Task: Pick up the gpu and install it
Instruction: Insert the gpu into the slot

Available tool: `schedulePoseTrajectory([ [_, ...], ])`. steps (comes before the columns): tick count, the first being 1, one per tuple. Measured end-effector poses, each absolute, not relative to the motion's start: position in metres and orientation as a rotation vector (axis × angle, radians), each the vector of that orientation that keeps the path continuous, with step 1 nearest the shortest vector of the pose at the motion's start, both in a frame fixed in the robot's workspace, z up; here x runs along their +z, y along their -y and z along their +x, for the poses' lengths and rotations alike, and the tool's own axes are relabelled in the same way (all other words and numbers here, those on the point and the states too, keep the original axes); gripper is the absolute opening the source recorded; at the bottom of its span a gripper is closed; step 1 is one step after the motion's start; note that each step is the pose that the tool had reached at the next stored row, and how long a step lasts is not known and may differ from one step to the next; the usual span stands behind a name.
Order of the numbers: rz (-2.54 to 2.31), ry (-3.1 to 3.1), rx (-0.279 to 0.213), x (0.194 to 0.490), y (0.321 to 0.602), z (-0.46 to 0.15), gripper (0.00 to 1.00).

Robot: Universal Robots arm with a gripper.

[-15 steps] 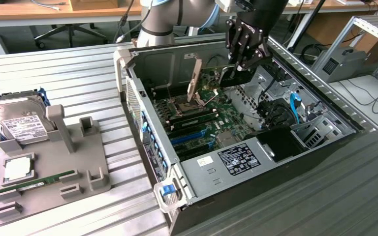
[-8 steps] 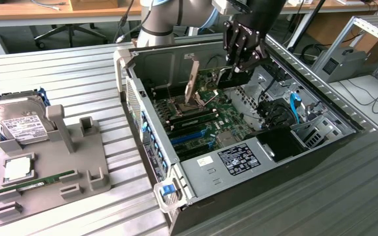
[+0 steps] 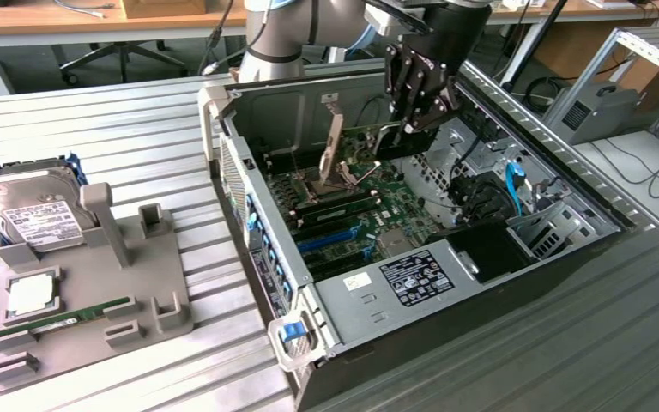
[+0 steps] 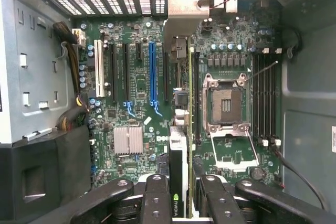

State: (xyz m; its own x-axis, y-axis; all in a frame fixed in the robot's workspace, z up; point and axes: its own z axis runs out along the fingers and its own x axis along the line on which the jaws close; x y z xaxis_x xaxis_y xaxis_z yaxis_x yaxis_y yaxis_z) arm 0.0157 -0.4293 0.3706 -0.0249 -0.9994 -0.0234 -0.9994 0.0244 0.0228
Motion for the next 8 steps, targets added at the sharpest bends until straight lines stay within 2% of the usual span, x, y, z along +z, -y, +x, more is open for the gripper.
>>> schedulePoseTrajectory([
  [8, -2.193, -2.248, 0.051, 0.3662, 0.4293, 0.0128, 0.27],
])
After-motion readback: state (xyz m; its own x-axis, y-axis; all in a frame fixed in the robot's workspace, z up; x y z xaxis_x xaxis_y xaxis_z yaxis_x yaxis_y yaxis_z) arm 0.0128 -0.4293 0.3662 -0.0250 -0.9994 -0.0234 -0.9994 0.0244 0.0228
